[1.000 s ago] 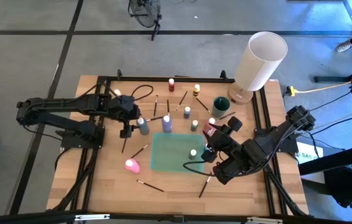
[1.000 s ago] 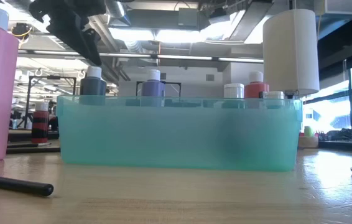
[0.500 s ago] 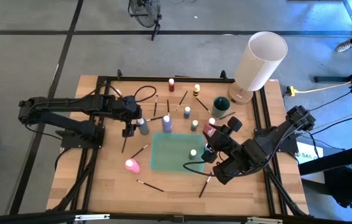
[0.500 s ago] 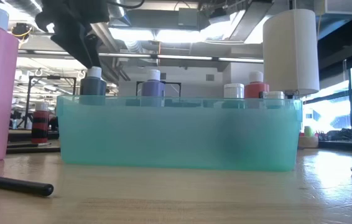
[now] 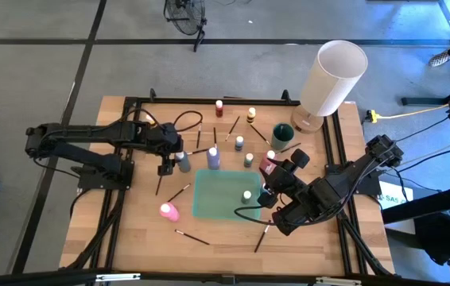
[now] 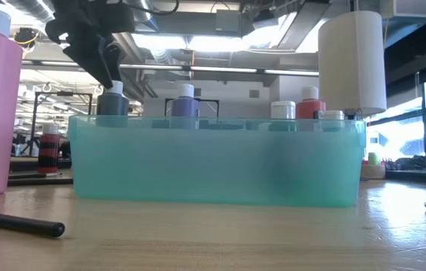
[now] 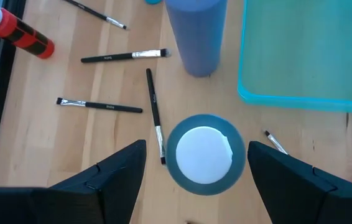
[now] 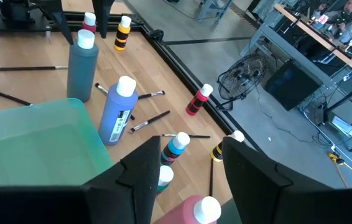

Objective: Pick & Place Paint Supplies
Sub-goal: Put the big blue paint bottle into the light green bin

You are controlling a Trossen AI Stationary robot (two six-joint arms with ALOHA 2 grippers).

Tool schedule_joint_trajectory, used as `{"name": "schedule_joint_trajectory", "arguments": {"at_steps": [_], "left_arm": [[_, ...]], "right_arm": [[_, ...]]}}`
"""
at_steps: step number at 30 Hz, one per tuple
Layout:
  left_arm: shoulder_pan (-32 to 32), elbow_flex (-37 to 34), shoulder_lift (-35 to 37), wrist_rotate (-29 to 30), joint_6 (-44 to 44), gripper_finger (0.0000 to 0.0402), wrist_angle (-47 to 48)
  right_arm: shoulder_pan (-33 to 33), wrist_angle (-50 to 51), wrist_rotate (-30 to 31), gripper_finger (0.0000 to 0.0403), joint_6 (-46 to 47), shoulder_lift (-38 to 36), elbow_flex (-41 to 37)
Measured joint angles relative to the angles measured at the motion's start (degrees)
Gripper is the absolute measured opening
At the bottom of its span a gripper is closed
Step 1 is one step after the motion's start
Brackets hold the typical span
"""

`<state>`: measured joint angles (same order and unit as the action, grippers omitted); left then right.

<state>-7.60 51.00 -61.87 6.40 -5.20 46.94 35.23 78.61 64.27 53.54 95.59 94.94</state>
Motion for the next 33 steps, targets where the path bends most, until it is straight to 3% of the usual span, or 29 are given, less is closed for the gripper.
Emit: {"name": "schedule_joint_trajectory", "arguments": {"at_steps": [23,33], "left_arm": [[0.0,0.0,-2.3,0.0,1.2,0.0277,0.0],[0.0,0.2,-5.6,1.5,-0.1,0.0226,-0.4]], "right_arm": [[0.0,0.0,-0.2,0.0175,0.0,0.0,0.0],[0.0,0.0,-0.2,0.0175,0.0,0.0,0.0]]}}
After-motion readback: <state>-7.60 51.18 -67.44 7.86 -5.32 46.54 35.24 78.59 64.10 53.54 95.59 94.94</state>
